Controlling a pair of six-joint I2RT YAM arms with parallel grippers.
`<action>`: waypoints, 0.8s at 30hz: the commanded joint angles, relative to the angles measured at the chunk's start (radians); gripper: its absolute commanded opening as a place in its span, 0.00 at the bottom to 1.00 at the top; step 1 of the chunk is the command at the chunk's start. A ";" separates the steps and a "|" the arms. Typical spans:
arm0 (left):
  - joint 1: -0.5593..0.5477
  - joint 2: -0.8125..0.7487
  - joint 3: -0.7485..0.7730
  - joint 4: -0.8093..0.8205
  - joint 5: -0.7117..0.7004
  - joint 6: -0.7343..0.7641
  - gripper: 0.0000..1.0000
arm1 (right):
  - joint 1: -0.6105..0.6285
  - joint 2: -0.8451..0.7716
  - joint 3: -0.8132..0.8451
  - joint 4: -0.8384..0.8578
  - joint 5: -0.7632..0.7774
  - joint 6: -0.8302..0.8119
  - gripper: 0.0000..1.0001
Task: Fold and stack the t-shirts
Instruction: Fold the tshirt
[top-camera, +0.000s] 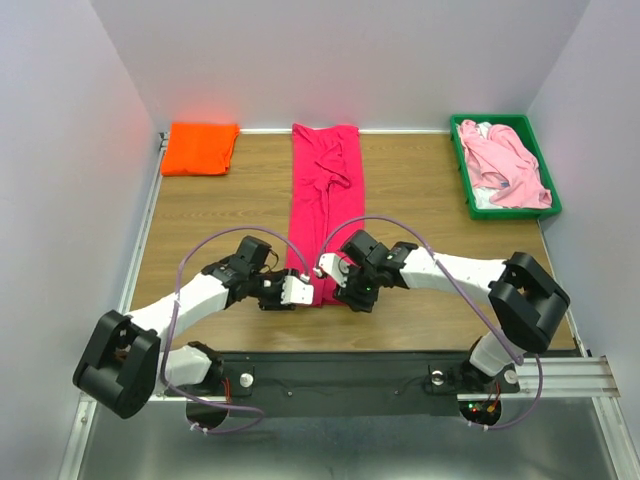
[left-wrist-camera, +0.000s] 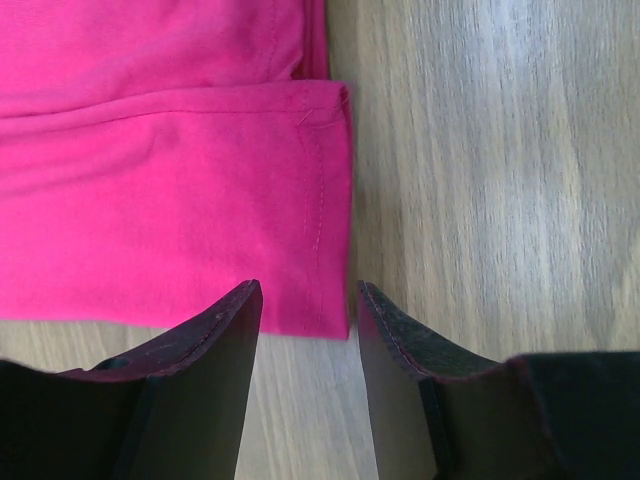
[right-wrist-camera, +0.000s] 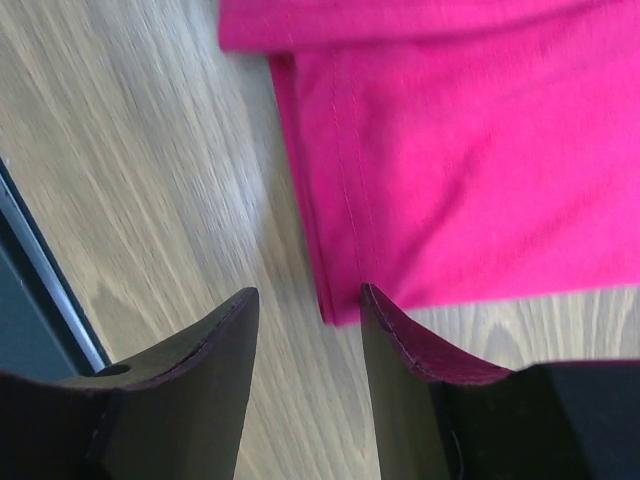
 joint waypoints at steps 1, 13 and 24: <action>-0.029 0.065 -0.006 0.060 -0.041 -0.010 0.55 | 0.011 0.048 -0.013 0.100 0.007 -0.017 0.51; -0.124 0.194 0.031 0.005 -0.195 -0.014 0.36 | 0.013 0.088 -0.100 0.144 0.053 -0.026 0.33; -0.154 0.009 0.090 -0.185 -0.065 -0.072 0.00 | 0.013 -0.134 -0.123 0.021 -0.091 0.023 0.01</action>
